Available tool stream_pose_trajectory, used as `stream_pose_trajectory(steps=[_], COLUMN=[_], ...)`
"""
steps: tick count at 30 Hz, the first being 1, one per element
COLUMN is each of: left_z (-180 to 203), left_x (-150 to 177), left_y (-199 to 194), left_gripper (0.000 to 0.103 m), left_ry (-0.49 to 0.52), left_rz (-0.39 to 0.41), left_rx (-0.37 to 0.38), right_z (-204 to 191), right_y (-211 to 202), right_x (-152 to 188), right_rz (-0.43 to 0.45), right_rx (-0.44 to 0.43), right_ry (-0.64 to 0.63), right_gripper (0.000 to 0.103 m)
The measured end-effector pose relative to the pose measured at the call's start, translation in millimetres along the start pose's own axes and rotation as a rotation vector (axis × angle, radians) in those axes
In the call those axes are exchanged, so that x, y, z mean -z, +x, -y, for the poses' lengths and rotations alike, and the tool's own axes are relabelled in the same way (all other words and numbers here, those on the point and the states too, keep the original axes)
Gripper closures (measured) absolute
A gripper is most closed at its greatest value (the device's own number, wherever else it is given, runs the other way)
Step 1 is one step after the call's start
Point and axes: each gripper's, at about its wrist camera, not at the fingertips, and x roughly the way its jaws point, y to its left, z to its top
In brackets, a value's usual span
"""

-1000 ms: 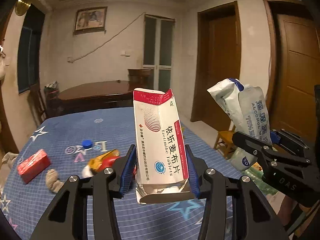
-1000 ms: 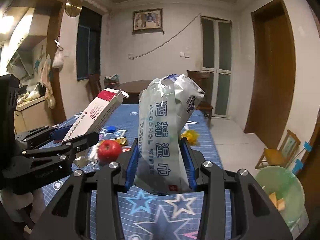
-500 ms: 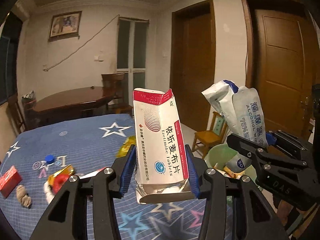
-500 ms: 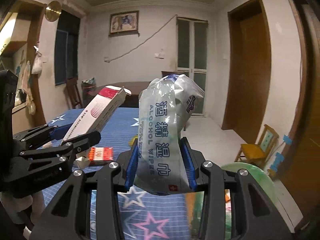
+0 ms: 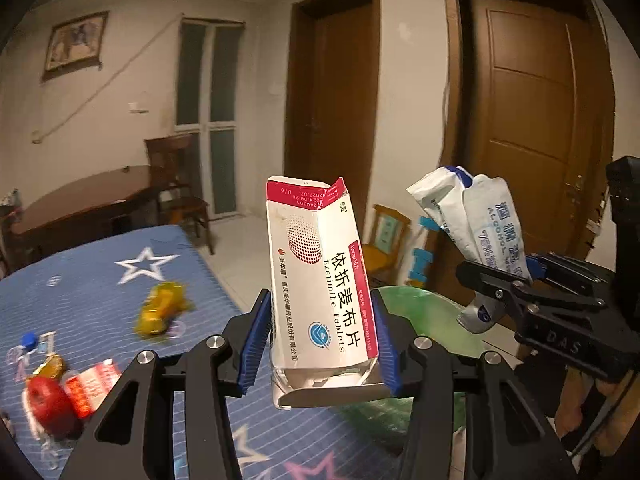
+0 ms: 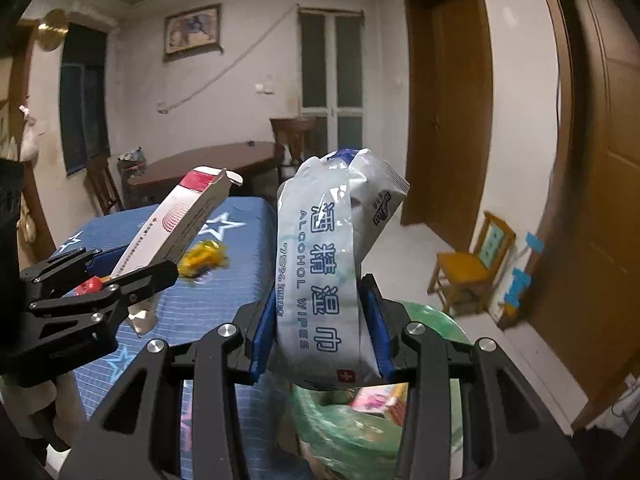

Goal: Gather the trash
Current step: 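Carry the ibuprofen box and alcohol wipes in both tools over the green bin, then open both tools to drop the box and wipes into the bin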

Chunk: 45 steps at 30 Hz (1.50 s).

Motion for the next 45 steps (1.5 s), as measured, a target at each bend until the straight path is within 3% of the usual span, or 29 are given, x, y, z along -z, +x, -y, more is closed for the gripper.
stream_pose_trajectory(steps=[12,22,30,45], left_z=[49.7,64.5,72.3,77.6], left_x=[1.8,30.5,47.8,58.1], left_y=[101.3,176.3,204.2,211.4], left_gripper=[0.053,0.053,0.053,0.052], left_ry=[0.008,-0.002,-0.006,-0.003], left_rz=[-0.177,-0.297,-0.333,-0.336], left_rx=[0.141,0.164,0.169,0.161], right_z=[74.7,109.7,121.6,132.7], right_y=[46.7,84.5,93.5,98.0], right_x=[16.1,39.7,48.1,55.7], right_rz=[-0.203,-0.327,-0.350,-0.361], right_rx=[-0.009,-0.014,-0.013,-0.009], right_ry=[0.112,0.184,0.196,0.200], right_gripper=[0.064,0.064,0.064,0.064])
